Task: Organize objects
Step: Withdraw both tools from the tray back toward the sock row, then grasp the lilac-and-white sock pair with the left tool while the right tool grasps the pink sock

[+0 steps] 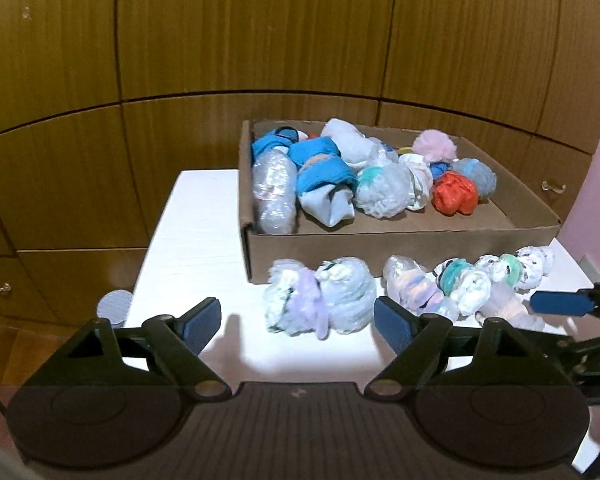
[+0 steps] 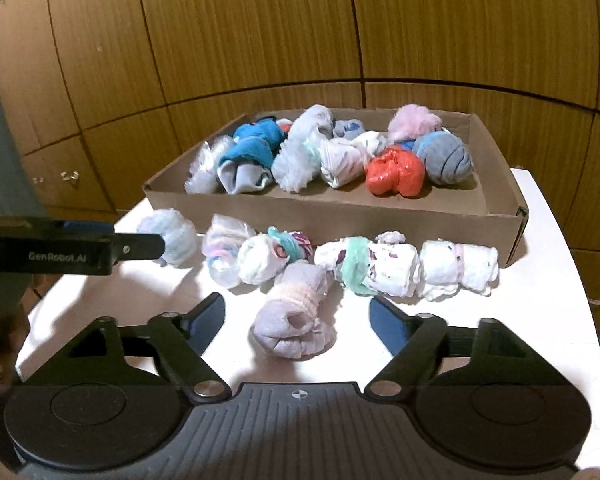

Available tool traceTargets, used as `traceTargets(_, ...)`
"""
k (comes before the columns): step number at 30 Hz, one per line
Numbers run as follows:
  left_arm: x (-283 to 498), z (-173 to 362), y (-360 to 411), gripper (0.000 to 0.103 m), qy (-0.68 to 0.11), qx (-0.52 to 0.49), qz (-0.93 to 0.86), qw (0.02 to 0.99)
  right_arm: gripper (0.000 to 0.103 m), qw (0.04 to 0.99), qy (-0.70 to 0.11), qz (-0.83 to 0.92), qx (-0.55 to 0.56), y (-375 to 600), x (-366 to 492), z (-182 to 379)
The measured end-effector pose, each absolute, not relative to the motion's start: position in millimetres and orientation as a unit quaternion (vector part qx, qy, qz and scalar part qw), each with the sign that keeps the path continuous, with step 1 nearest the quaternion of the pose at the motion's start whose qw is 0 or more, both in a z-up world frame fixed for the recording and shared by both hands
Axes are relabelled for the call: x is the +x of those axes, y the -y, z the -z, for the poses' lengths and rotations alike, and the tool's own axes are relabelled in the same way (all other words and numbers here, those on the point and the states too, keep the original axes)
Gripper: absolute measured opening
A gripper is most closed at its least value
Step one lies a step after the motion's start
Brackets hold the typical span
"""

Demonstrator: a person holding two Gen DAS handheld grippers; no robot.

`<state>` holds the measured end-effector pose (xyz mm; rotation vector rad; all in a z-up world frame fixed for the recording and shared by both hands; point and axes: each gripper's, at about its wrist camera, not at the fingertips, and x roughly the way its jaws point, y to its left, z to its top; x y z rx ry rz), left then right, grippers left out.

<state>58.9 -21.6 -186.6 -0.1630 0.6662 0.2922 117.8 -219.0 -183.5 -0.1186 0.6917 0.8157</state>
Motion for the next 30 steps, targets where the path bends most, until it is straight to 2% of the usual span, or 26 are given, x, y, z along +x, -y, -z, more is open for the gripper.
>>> traceTargets(2,62.5,188.5,22.4,0.081,-0.327,-0.079,-0.14,0.931,0.069,0.858,-0.331,-0.387,-0.063,217.3,116.3,186.0)
traceTargets(6,70.0,193.3,20.5,0.081,-0.332,-0.082,-0.135,0.93,0.066,0.859,-0.332,-0.385,-0.064,215.3,117.1,189.1)
traceTargets(8,72.7,194.2,19.9,0.081,-0.333,-0.085,-0.133,0.93,0.058,0.859,-0.33,-0.386,-0.066,214.7,118.0,189.1)
traceTargets(9,73.6,194.8,19.8,0.079,-0.333,-0.086,-0.13,0.93,0.056,0.859,-0.329,-0.387,-0.068,214.4,117.9,188.9)
traceTargets(11,76.1,195.8,20.3,0.066,-0.335,-0.086,-0.123,0.93,0.043,0.858,-0.326,-0.391,-0.072,214.2,116.1,188.3)
traceTargets(12,77.0,197.0,19.9,0.059,-0.338,-0.09,-0.118,0.93,0.043,0.858,-0.323,-0.392,-0.073,214.5,115.4,188.4)
traceTargets(30,56.7,184.3,28.0,0.057,-0.323,-0.072,-0.118,0.936,0.041,0.859,-0.308,-0.406,-0.051,237.2,109.7,178.2)
